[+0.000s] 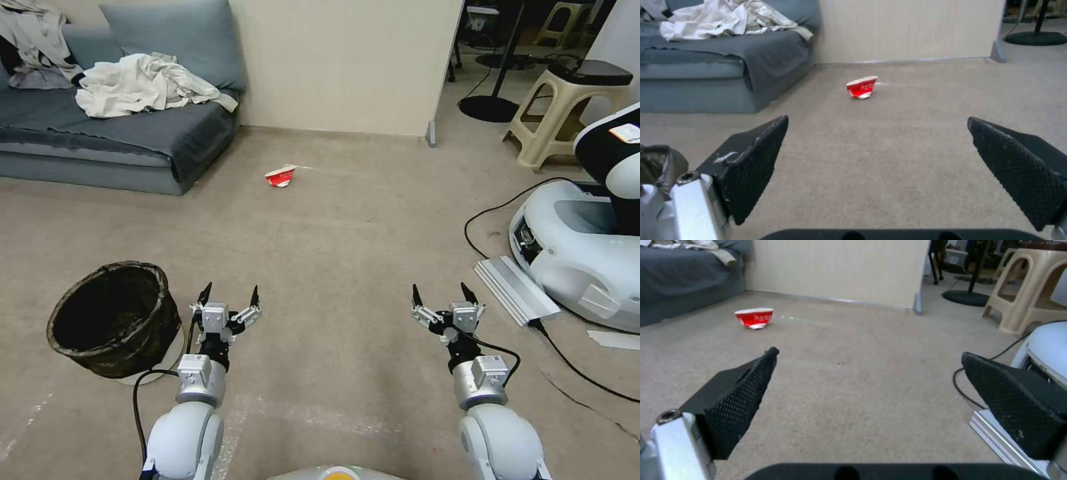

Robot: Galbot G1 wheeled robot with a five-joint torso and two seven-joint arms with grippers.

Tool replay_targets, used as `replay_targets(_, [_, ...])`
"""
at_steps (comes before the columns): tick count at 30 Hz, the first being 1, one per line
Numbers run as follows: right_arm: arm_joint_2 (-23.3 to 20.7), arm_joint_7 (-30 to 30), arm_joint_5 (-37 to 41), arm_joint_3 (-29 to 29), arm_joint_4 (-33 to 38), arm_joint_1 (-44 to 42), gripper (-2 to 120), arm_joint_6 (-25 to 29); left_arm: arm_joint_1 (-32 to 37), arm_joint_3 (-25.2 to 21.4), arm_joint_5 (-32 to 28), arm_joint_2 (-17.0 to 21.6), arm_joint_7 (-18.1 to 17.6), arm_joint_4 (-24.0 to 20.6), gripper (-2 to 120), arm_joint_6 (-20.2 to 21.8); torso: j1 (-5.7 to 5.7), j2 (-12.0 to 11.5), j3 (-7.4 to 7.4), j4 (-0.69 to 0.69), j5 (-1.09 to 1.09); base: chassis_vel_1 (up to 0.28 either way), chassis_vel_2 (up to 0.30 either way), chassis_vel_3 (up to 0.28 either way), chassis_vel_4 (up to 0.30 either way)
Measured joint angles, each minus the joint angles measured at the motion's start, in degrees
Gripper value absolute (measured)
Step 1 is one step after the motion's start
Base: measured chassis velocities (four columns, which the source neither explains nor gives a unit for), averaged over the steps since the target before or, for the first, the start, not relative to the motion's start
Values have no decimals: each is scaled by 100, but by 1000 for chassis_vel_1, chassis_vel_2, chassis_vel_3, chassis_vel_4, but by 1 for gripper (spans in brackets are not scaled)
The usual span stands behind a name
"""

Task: Pick up the trash can from the floor.

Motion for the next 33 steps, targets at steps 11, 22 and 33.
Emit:
replay_targets(11, [0, 0, 0, 0, 0, 0, 100, 0, 0, 0, 0, 0, 0, 0, 100, 0, 0, 0, 0, 0, 0, 0, 0, 0, 0])
replay_targets(22, [5, 0, 1, 4, 23, -18, 100, -21, 34, -31, -52, 0, 8, -61, 100, 48, 0, 0, 0, -1, -1, 0, 0, 0, 0])
replay_targets(33, [193, 76, 276, 225, 1242, -609, 100, -635, 538, -574, -925, 26, 66, -1245, 100, 753, 0, 0, 0, 2, 6, 0, 0, 0, 0])
